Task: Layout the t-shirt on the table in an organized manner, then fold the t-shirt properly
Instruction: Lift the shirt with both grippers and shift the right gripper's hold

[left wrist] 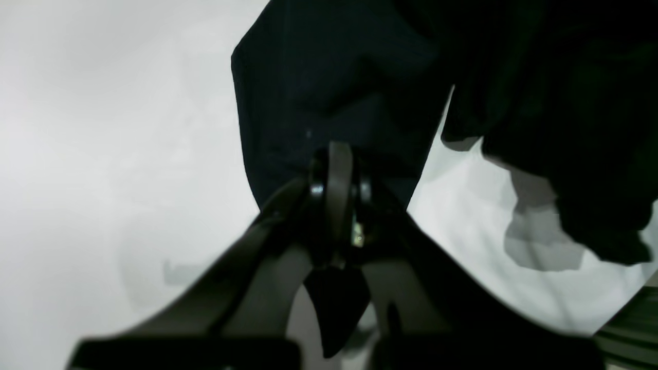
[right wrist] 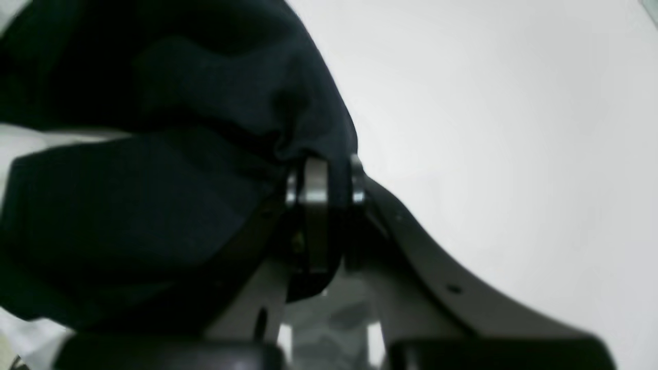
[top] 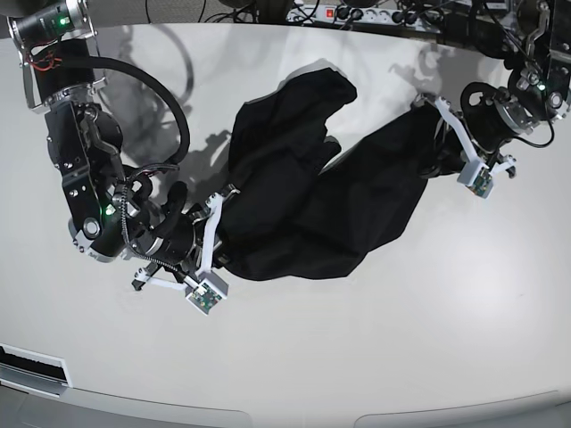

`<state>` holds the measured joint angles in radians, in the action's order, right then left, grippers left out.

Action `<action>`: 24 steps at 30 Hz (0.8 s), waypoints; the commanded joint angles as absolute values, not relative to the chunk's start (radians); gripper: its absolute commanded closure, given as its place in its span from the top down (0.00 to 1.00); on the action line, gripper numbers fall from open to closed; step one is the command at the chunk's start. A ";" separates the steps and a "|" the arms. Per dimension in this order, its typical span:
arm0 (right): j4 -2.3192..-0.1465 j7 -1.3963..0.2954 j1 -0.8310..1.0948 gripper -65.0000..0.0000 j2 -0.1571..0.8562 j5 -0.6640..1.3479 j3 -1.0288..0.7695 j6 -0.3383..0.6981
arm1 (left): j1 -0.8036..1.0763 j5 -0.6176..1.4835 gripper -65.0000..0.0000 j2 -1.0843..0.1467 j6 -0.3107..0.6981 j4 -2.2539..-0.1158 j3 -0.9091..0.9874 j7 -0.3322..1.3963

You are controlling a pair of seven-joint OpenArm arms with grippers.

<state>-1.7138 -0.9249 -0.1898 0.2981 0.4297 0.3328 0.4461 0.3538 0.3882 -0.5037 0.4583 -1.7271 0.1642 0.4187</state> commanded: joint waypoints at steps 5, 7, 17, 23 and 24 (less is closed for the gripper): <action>-1.733 -0.908 -0.217 0.51 0.299 0.394 0.326 0.444 | 0.348 0.401 0.00 -0.519 0.464 -1.744 0.171 0.400; -1.735 -0.950 -0.239 0.67 0.299 0.393 0.326 0.426 | 0.349 0.402 0.12 -0.519 0.464 -1.744 0.171 0.400; -1.959 -1.106 -0.157 0.67 0.299 0.716 0.319 0.450 | 0.349 0.402 0.39 -0.519 0.464 -1.743 0.171 0.443; -2.058 -1.076 0.053 0.67 0.299 0.569 0.319 0.344 | 0.349 0.402 0.39 -0.518 0.464 -1.743 0.171 0.442; -2.058 -1.074 0.091 0.67 0.299 0.543 0.319 0.321 | 0.349 0.402 0.39 -0.518 0.464 -1.743 0.171 0.442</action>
<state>-2.0422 -1.0851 0.0963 0.2962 0.5304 0.3225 0.3126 0.3546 0.3874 -0.5034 0.4580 -1.7271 0.1642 0.4675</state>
